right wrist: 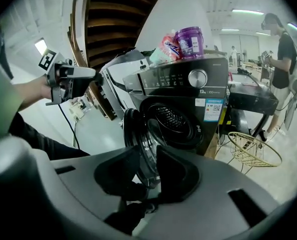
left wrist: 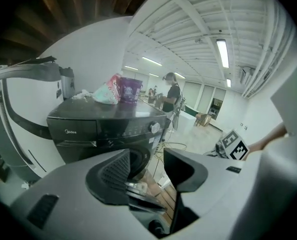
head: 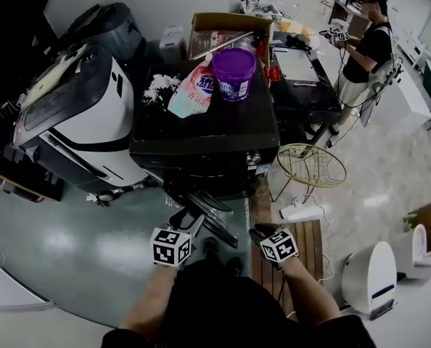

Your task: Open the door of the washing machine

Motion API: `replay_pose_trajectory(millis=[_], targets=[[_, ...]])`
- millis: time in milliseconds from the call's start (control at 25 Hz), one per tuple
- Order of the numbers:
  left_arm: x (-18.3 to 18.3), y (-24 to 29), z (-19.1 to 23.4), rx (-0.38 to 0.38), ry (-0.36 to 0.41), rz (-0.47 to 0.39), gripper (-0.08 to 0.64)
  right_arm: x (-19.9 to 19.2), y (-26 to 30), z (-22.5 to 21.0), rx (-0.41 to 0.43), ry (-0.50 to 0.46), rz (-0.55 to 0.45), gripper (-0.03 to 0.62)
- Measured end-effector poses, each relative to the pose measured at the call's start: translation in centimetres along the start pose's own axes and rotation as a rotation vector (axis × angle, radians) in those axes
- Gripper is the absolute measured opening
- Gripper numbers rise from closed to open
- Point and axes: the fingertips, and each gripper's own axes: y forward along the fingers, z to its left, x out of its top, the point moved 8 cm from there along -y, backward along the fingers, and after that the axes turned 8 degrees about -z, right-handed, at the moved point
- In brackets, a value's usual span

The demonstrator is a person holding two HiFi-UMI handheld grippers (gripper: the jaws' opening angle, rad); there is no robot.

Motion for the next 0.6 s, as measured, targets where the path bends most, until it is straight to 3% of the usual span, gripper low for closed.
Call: replay_pose_trajectory(millis=[240,600], targets=[[2.4,-1.5,0.7,0.021,-0.002,-0.067,0.224,3.9,-3.6,0.7,-0.025,-0.04,-0.115,0.103],[7.9,-4.8,5.2,0.049,0.021,-0.174,0.222,13.2,-7.4,3.3,-0.034,-0.085,-0.298,0.047]])
